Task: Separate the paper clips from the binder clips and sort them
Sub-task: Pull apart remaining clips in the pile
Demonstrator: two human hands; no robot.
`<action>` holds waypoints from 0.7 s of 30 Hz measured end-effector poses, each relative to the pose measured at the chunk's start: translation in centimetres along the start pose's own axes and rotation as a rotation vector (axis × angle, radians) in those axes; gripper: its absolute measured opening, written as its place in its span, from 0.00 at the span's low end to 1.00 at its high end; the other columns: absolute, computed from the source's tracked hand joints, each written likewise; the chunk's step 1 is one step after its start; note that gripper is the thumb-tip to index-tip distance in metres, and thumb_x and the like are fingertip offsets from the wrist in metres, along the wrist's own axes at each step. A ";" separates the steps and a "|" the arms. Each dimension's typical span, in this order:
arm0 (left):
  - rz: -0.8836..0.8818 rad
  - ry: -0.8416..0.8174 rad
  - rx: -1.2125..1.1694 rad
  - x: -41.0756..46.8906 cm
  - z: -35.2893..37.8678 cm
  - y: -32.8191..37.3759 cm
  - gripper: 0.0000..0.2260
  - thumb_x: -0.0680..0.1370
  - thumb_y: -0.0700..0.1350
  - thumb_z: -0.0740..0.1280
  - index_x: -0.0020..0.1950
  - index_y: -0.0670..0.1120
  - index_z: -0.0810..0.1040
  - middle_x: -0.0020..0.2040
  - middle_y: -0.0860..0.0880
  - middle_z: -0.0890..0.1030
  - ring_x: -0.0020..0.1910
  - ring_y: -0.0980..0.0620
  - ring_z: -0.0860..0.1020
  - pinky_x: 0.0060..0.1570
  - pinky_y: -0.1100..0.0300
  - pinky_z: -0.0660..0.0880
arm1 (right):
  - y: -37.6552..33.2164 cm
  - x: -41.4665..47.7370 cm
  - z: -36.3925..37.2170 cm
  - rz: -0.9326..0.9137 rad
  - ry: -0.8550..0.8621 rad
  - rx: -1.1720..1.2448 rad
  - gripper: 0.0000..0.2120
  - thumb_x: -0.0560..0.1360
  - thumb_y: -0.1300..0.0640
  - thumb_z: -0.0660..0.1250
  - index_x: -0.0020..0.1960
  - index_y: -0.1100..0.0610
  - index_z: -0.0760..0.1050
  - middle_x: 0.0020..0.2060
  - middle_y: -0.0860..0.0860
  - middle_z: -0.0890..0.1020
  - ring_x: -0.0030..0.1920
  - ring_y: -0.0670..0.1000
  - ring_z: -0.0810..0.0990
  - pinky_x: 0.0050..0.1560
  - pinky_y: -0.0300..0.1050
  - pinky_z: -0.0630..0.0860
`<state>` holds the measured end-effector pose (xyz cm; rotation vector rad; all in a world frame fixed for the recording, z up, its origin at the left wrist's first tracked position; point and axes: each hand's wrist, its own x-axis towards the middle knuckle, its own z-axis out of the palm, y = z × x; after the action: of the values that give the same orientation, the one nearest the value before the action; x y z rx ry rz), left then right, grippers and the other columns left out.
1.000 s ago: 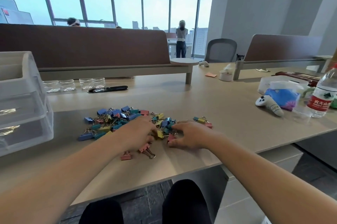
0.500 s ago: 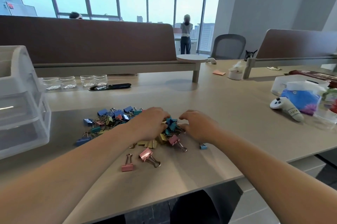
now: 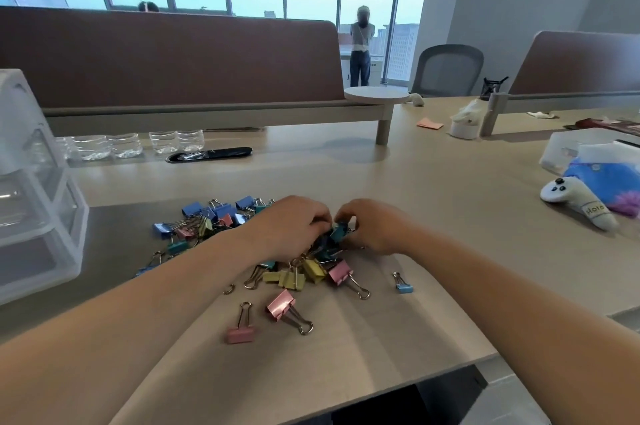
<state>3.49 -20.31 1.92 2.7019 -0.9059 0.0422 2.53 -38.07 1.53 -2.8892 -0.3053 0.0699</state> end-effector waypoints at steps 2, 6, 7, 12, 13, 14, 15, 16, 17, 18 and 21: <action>-0.031 0.029 -0.020 0.3 -0.2 -0.4 0.10 0.83 0.47 0.60 0.60 0.50 0.78 0.54 0.52 0.79 0.50 0.55 0.75 0.50 0.61 0.70 | 0.3 0.3 -0.1 -0.007 0.002 -0.008 0.19 0.74 0.50 0.72 0.64 0.51 0.76 0.58 0.48 0.78 0.50 0.47 0.74 0.46 0.39 0.68; -0.056 0.019 0.011 1.6 -0.4 -0.9 0.14 0.81 0.45 0.63 0.67 0.49 0.75 0.60 0.50 0.77 0.54 0.54 0.75 0.54 0.60 0.72 | 0.6 0.7 -0.1 -0.004 -0.020 0.004 0.21 0.74 0.49 0.72 0.66 0.50 0.75 0.58 0.47 0.79 0.50 0.47 0.75 0.48 0.39 0.71; -0.054 0.001 0.028 2.0 -0.4 -1.0 0.15 0.81 0.45 0.63 0.68 0.49 0.74 0.60 0.50 0.77 0.54 0.53 0.75 0.53 0.61 0.72 | 0.6 0.8 -0.1 -0.006 -0.024 0.001 0.22 0.74 0.49 0.71 0.67 0.50 0.74 0.58 0.47 0.79 0.51 0.47 0.75 0.49 0.39 0.72; -0.045 -0.068 0.100 3.8 0.4 -1.1 0.17 0.79 0.50 0.67 0.66 0.49 0.76 0.59 0.50 0.75 0.55 0.51 0.74 0.56 0.57 0.73 | 1.1 1.0 -0.1 0.001 -0.042 -0.012 0.22 0.74 0.48 0.70 0.67 0.49 0.75 0.58 0.48 0.78 0.55 0.50 0.76 0.52 0.42 0.73; -0.043 -0.069 0.108 3.8 0.4 -1.1 0.16 0.78 0.50 0.68 0.65 0.49 0.77 0.58 0.50 0.75 0.54 0.51 0.74 0.56 0.56 0.74 | 1.1 1.0 -0.1 -0.003 -0.037 -0.011 0.21 0.74 0.48 0.70 0.66 0.49 0.76 0.57 0.48 0.78 0.54 0.50 0.76 0.51 0.43 0.73; -0.039 -0.067 0.113 3.9 0.5 -1.1 0.16 0.78 0.50 0.68 0.64 0.49 0.77 0.57 0.50 0.75 0.54 0.51 0.74 0.56 0.56 0.74 | 1.1 1.0 -0.1 -0.005 -0.034 -0.009 0.20 0.74 0.49 0.70 0.65 0.49 0.77 0.55 0.48 0.77 0.53 0.51 0.76 0.50 0.43 0.73; -0.036 -0.062 0.112 3.9 0.6 -1.1 0.15 0.78 0.50 0.69 0.64 0.49 0.77 0.57 0.50 0.75 0.53 0.51 0.75 0.55 0.55 0.74 | 1.2 1.1 -0.2 -0.006 -0.032 -0.005 0.19 0.73 0.49 0.71 0.63 0.49 0.78 0.53 0.48 0.77 0.52 0.50 0.76 0.48 0.42 0.72; -0.035 -0.059 0.107 4.0 0.6 -1.0 0.15 0.77 0.50 0.69 0.63 0.49 0.78 0.57 0.50 0.75 0.53 0.51 0.75 0.55 0.55 0.75 | 1.3 1.1 -0.2 -0.009 -0.027 0.000 0.18 0.73 0.49 0.71 0.62 0.49 0.78 0.51 0.48 0.76 0.50 0.50 0.76 0.47 0.42 0.71; -0.037 -0.058 0.099 4.0 0.6 -1.0 0.15 0.77 0.50 0.69 0.62 0.48 0.77 0.57 0.50 0.75 0.53 0.51 0.75 0.55 0.55 0.75 | 1.3 1.1 -0.2 -0.015 -0.022 0.009 0.17 0.73 0.50 0.72 0.61 0.50 0.78 0.50 0.47 0.75 0.49 0.49 0.75 0.46 0.41 0.71; -0.041 -0.058 0.094 4.0 0.6 -0.9 0.14 0.77 0.49 0.69 0.62 0.48 0.77 0.57 0.50 0.76 0.53 0.51 0.75 0.55 0.55 0.75 | 1.3 1.0 -0.2 -0.019 -0.015 0.018 0.16 0.73 0.50 0.72 0.60 0.50 0.79 0.49 0.46 0.74 0.49 0.49 0.75 0.45 0.41 0.70; -0.051 -0.065 0.085 3.9 0.7 -0.7 0.14 0.77 0.47 0.68 0.62 0.47 0.76 0.57 0.49 0.77 0.53 0.50 0.76 0.55 0.54 0.76 | 1.3 0.9 -0.2 -0.019 0.008 0.036 0.14 0.73 0.51 0.72 0.57 0.51 0.78 0.49 0.45 0.75 0.49 0.49 0.76 0.40 0.40 0.69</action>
<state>7.01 -22.28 1.56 2.8189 -0.8716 -0.0188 3.72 -39.16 1.37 -2.8494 -0.3259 0.0594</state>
